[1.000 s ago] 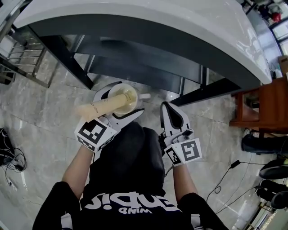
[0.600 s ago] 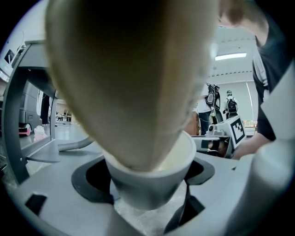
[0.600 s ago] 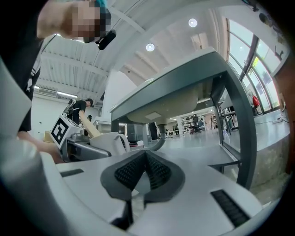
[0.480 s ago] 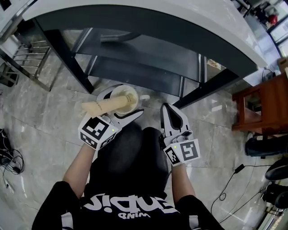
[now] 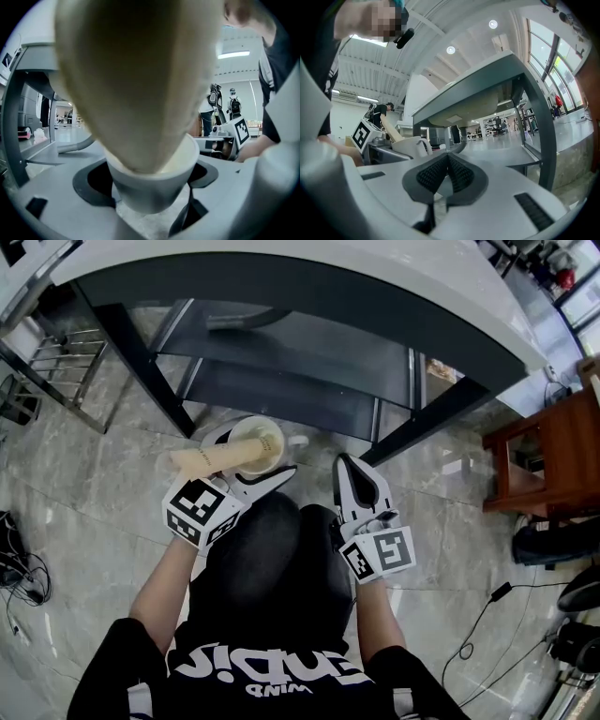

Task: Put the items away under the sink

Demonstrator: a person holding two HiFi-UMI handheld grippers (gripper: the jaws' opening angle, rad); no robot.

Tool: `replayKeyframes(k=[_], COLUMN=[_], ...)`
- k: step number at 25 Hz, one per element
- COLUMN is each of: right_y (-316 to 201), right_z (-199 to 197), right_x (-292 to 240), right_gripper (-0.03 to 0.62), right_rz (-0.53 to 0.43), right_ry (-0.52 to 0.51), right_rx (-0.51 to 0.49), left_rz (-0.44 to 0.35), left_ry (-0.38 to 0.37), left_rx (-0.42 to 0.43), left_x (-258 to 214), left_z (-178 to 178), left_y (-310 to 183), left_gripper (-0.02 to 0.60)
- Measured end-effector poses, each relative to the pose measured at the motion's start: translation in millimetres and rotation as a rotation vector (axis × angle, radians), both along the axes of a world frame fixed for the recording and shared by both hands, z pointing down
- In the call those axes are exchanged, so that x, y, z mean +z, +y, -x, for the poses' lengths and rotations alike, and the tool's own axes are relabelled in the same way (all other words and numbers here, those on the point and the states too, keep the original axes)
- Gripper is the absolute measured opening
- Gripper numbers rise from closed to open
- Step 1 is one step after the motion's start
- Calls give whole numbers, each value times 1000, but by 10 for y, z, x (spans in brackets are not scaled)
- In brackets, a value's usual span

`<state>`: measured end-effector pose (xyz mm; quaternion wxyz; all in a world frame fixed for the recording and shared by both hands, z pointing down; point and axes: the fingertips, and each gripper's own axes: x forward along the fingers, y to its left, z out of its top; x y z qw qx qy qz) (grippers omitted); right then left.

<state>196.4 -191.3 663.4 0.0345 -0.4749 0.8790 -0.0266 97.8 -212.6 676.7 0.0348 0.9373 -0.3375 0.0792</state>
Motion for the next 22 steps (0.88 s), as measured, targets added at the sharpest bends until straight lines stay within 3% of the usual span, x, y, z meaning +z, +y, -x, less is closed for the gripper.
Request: replayKeyframes(k=[15, 22], right_y=[-107, -175], right_z=[44, 92], right_x=[-36, -29], right_gripper=[18, 18], right_rz=[-9, -11], right_ry=[13, 10], right_rx=[10, 9], left_rz=[-24, -31], left_ry=[15, -17], left_rx=[8, -27], left_x=[88, 161], left_z=[-123, -141], left_y=[-478, -916], left_gripper=[462, 462])
